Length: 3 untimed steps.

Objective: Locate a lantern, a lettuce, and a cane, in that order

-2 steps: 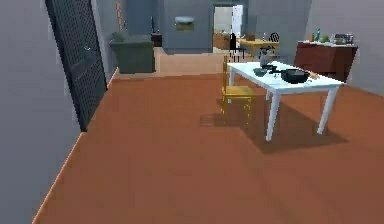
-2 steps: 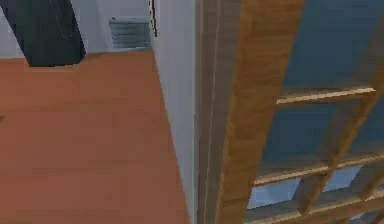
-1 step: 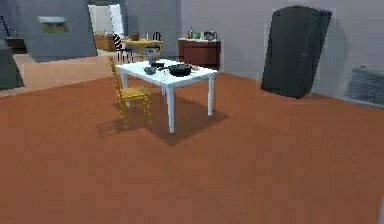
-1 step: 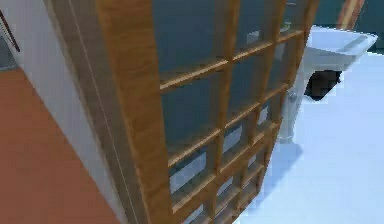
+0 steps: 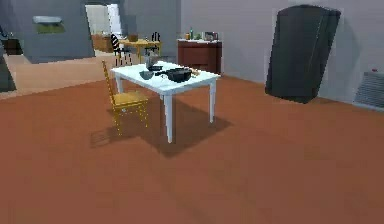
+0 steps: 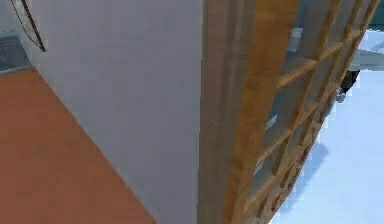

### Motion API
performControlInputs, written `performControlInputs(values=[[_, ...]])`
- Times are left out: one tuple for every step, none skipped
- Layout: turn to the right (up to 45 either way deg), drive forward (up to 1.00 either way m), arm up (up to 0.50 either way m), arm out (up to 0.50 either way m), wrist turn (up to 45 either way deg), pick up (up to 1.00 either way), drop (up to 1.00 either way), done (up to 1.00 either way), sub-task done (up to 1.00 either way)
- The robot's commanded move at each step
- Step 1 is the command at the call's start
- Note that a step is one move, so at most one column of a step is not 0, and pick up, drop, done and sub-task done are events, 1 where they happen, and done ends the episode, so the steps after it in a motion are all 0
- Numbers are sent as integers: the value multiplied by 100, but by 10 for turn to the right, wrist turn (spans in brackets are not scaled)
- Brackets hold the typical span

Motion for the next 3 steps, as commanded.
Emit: performControlInputs(values=[[-420,0,0,0,0,0,0,0,0],[0,30,0,0,0,0,0,0,0],[450,0,0,0,0,0,0,0,0]])
